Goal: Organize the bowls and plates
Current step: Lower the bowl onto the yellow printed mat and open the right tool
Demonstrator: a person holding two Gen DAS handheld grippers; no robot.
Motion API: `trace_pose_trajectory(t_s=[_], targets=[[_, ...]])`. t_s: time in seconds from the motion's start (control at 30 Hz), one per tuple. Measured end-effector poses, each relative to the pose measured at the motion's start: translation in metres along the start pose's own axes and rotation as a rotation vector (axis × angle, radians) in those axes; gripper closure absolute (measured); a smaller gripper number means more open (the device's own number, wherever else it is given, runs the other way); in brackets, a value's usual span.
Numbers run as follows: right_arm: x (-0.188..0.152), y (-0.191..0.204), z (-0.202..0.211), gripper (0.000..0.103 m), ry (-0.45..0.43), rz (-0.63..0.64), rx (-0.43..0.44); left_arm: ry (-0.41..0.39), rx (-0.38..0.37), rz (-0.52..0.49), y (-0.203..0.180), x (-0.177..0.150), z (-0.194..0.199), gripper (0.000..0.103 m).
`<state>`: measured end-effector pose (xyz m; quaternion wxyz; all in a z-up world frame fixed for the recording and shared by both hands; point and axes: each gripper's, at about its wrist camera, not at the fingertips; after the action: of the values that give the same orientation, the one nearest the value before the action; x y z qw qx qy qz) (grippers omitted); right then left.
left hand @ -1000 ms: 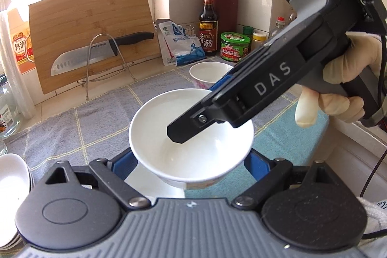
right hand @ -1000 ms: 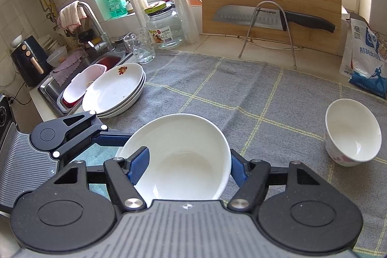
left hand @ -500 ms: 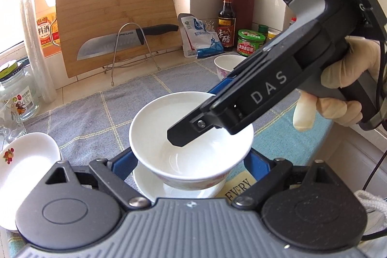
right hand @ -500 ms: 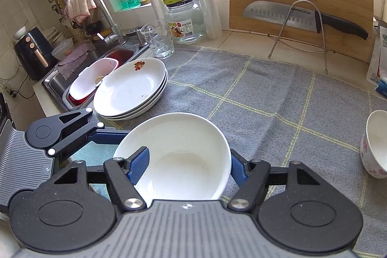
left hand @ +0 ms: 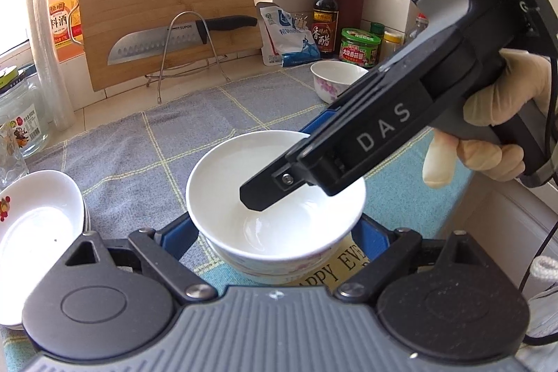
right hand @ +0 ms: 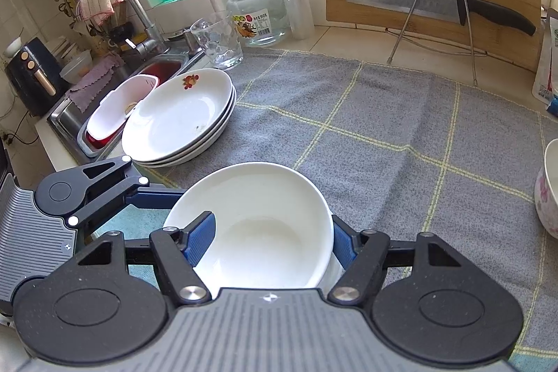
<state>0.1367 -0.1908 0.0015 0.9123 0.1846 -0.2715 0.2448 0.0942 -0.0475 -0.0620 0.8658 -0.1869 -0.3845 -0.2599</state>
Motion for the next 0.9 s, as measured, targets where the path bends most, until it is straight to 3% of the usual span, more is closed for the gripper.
trace_pose_trajectory(t_s=[0.9], targets=[[-0.005, -0.006, -0.006, 0.028, 0.003, -0.024, -0.023, 0.023, -0.003, -0.024, 0.000, 0.000, -0.012, 0.010]])
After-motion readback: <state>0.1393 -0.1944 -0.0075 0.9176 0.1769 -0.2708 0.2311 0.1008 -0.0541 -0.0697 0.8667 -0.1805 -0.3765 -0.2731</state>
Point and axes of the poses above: each gripper's, at about its wrist camera, not at the fingertips, and z roughly against the way its jaws point, y to its left, x to its top, and after that the axes turned 7 degrees about z, right-handed
